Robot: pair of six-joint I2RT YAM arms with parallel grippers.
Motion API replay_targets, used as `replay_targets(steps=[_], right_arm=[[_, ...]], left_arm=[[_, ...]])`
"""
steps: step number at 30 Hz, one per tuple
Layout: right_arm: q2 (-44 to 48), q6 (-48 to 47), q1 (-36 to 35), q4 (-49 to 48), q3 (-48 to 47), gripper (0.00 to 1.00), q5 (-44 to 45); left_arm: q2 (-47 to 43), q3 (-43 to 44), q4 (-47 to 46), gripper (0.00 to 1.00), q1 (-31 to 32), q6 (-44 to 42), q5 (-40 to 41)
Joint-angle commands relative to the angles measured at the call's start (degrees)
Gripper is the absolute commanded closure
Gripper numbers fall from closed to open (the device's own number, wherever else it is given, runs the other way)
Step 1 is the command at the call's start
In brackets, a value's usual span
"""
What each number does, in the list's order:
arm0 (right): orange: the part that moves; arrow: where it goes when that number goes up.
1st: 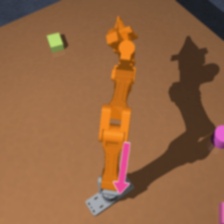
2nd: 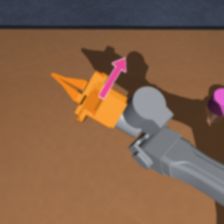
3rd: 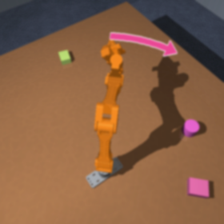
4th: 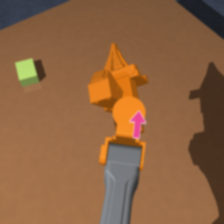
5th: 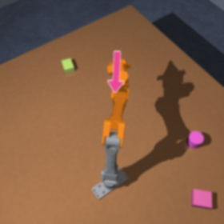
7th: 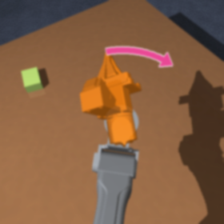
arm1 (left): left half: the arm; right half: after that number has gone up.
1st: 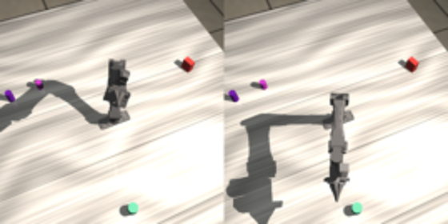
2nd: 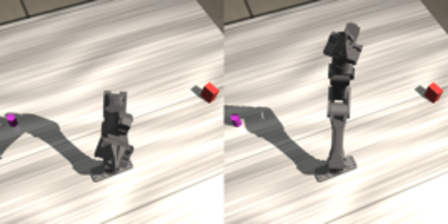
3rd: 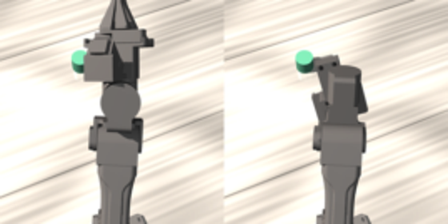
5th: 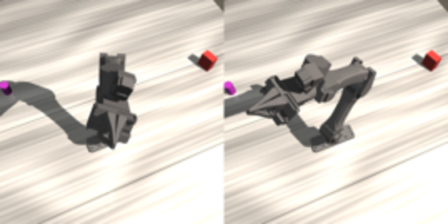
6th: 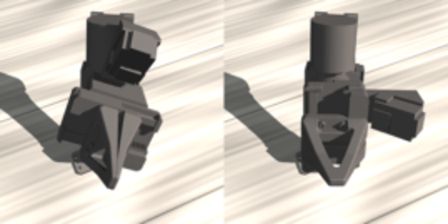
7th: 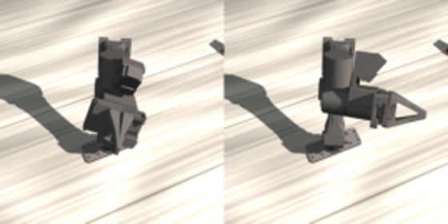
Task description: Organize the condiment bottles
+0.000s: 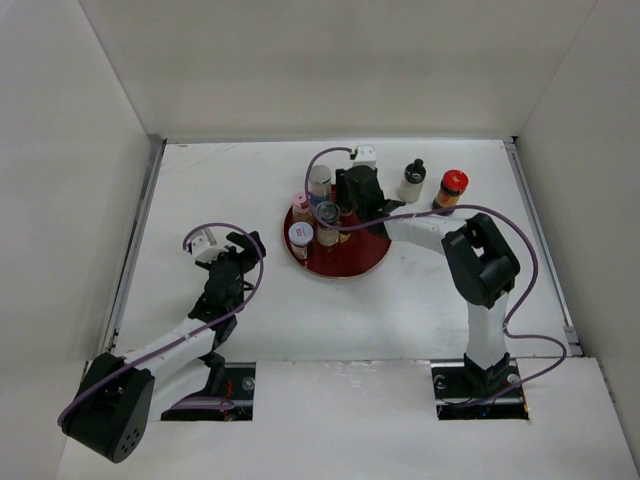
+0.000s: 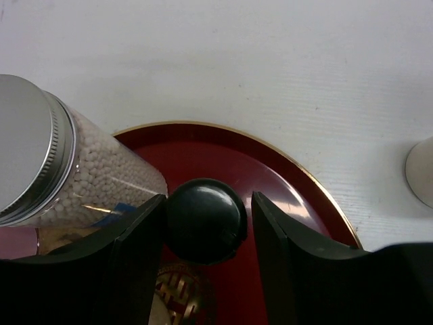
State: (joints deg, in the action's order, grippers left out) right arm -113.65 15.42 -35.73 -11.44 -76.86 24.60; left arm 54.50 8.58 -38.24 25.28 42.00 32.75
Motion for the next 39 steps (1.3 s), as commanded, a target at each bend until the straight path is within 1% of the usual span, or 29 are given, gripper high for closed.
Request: replay_targets(steps=[1, 3, 4, 6, 8, 14, 19, 26, 30, 35, 39], right_arm=[[-0.17, 0.58, -0.97, -0.95, 0.57, 0.37, 0.27], [0.18, 0.84, -1.14, -1.30, 1.01, 0.27, 0.27], [0.44, 0.93, -1.32, -1.48, 1.10, 0.24, 0.27], [1.49, 0.93, -1.32, -1.57, 1.19, 0.19, 0.27], [3.68, 1.01, -1.32, -1.57, 1.54, 0.17, 0.36], [11.42, 1.19, -0.53, -0.86, 2.24, 0.16, 0.36], [13.54, 1.28, 4.03, -1.04, 3.90, 0.17, 0.53], [12.48, 0.75, 10.80, -1.65, 5.76, 0.16, 4.22], [10.38, 0.40, 14.23, -0.51, 5.32, 0.09, 7.04], [6.60, 0.57, 16.25, 0.63, 2.34, 0.08, 4.32], [4.05, 0.93, 17.40, 2.65, -0.56, 0.08, 4.67]], left_arm=[[-0.53, 0.39, -2.89, 0.27, 0.17, 0.45, -0.23], [-0.36, 0.30, -2.89, 0.27, -0.01, 0.45, -0.23], [-0.36, 0.30, -2.89, 0.27, -0.27, 0.45, -0.41], [-0.71, 0.30, -2.81, 0.27, -0.01, 0.45, -0.41], [-0.63, 0.21, -2.89, 0.27, 0.08, 0.45, -0.23], [-0.62, 0.30, -2.89, 0.27, 0.17, 0.45, -0.32], [-0.62, 0.30, -2.89, 0.27, 0.43, 0.45, -0.50], [-0.27, 0.39, -2.89, 0.27, 0.34, 0.45, -0.32], [-0.18, 0.47, -2.89, 0.27, 0.25, 0.45, -0.58], [0.69, 0.74, -2.98, 0.27, 0.16, 0.45, -0.58], [1.22, 0.91, -2.98, 0.27, -0.01, 0.45, -0.58]])
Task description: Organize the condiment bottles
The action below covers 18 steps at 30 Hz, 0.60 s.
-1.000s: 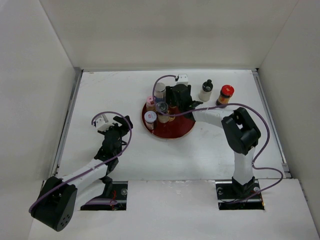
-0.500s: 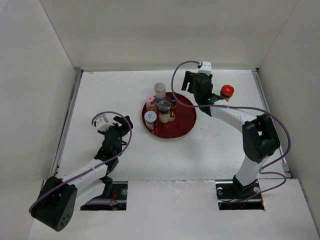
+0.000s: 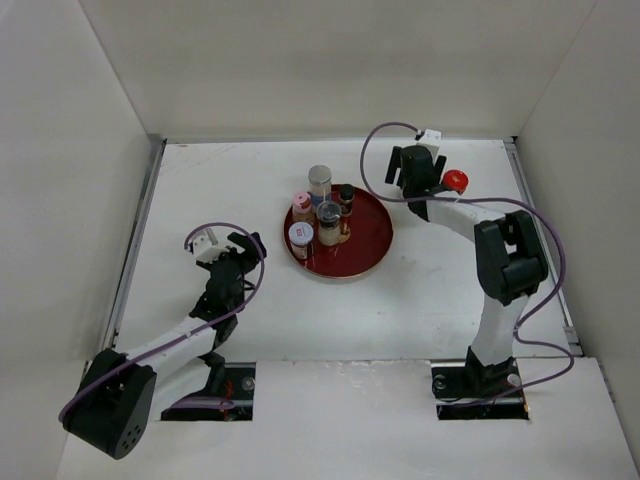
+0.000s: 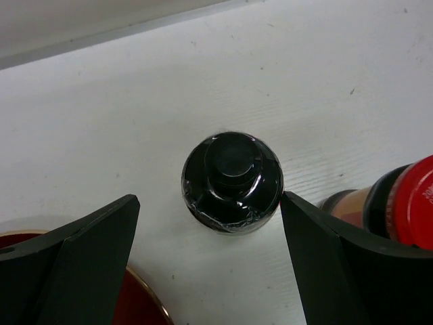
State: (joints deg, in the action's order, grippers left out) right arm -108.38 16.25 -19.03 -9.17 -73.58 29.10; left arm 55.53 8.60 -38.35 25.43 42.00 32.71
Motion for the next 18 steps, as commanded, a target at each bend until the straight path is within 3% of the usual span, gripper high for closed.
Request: replay_targets(steps=[1, 7, 8, 12, 18], right_arm=[[-2.01, 0.10, 0.88, 0.38, -4.46, 0.08, -0.10], [-4.65, 0.36, 1.84, -0.23, -6.40, 0.21, -0.27], [-4.74, 0.45, 1.85, -0.67, -6.40, 0.30, -0.45], [-0.97, -0.43, 1.58, -6.54, -2.02, 0.44, -0.36], [12.02, -1.22, -4.12, -9.46, 8.78, 0.45, 1.57]], left_arm=[[0.20, 0.80, -2.96, 0.27, -0.16, 0.45, -0.54], [-0.07, 0.72, -2.96, 0.27, -0.60, 0.45, -0.54], [-0.24, 0.72, -2.96, 0.27, -0.60, 0.45, -0.54], [0.11, 0.72, -2.96, 0.27, -0.60, 0.45, -0.63], [0.02, 0.72, -2.96, 0.27, -0.60, 0.45, -0.80]])
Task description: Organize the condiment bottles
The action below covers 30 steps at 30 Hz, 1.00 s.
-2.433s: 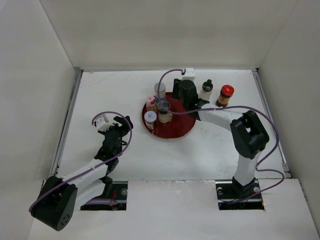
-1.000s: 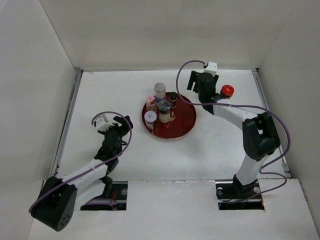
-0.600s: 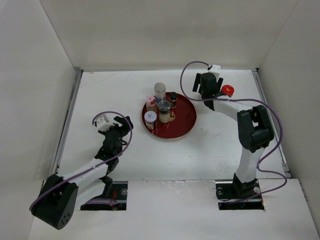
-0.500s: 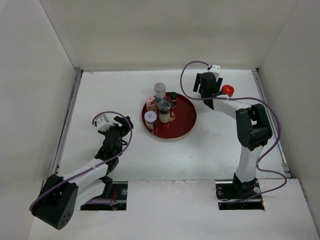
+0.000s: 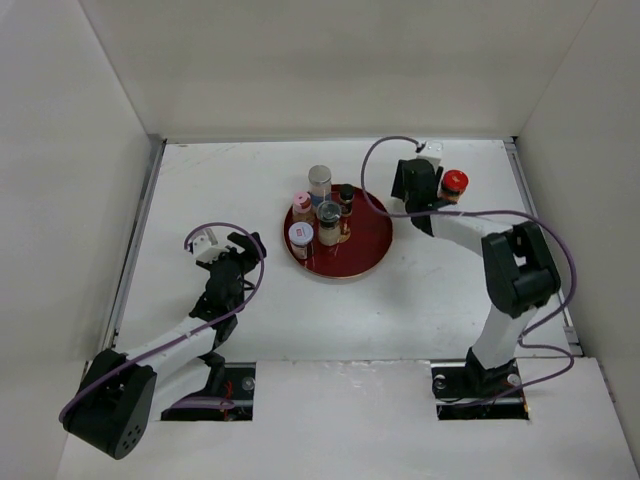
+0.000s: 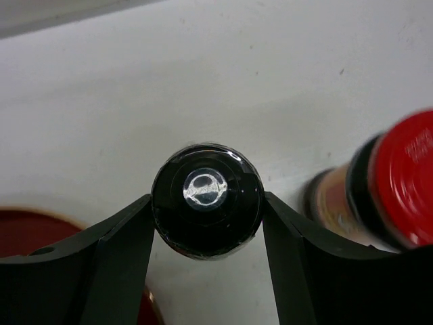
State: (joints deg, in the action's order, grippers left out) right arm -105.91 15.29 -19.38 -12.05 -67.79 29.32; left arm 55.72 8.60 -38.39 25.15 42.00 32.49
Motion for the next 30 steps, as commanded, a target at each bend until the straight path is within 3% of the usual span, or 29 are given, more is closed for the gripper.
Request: replay_targets(steps=[1, 10, 16, 24, 25, 30], right_arm=[[12.02, 0.26, -5.17, -6.84, 5.45, 0.45, 1.44], [24.43, 3.87, -19.76, -6.58, 18.39, 0.43, 4.78], [22.33, 4.75, -27.76, -6.84, 19.71, 0.43, 5.48], [16.26, 6.51, -33.31, -7.28, 18.31, 0.41, 4.60], [16.17, 6.42, -33.57, -7.19, 18.22, 0.38, 4.78], [19.59, 5.63, -33.84, -6.58, 19.53, 0.06, 5.31]], left_arm=[[-0.35, 0.72, -2.92, 0.27, -0.23, 0.45, -0.67], [-0.44, 0.63, -2.92, 0.27, -0.05, 0.45, -0.67], [-0.79, 0.54, -2.92, 0.27, -0.06, 0.45, -0.67], [-1.14, 0.36, -2.92, 0.27, 0.12, 0.45, -0.67], [-1.14, 0.36, -2.92, 0.27, 0.12, 0.45, -0.67], [-1.32, 0.36, -2.92, 0.27, 0.30, 0.54, -0.59]])
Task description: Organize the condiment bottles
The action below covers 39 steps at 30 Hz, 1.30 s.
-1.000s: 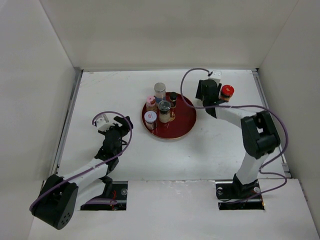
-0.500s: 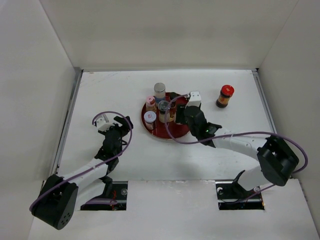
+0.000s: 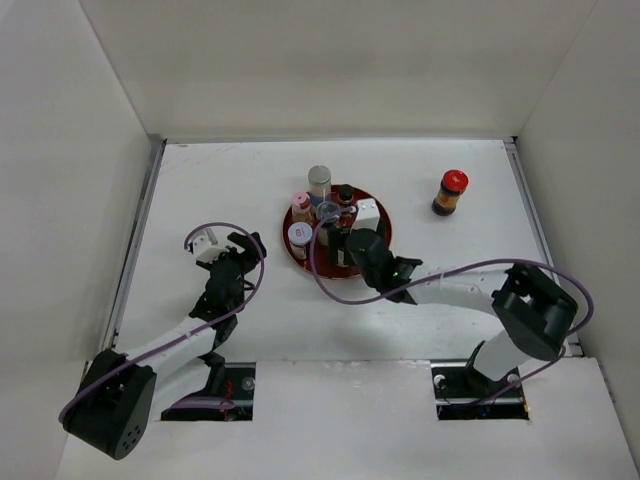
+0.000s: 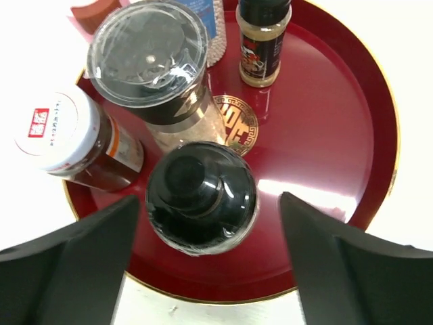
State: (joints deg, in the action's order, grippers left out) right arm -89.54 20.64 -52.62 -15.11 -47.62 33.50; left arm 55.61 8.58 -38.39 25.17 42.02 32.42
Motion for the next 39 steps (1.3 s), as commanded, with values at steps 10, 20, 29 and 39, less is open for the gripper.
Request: replay_targets(steps=[10, 20, 29, 39], right_arm=[[18.70, -1.32, 11.86, -4.12, 4.20, 0.00, 4.29], [2.10, -4.91, 35.59, -1.33, -8.97, 0.00, 7.73], [-10.03, -4.38, 43.78, 1.49, -17.15, 0.00, -3.42], [-14.79, -2.80, 44.76, 0.96, -19.62, 0.25, -6.43]], left_arm=[[-0.69, 0.47, -2.92, 0.27, 0.01, 0.52, -0.60], [-1.83, 0.21, -2.74, 0.27, 0.19, 0.52, -0.70], [0.54, 0.82, -3.18, 0.27, 0.19, 0.61, -1.05], [0.37, 0.74, -3.62, 0.27, 0.19, 0.61, -1.05]])
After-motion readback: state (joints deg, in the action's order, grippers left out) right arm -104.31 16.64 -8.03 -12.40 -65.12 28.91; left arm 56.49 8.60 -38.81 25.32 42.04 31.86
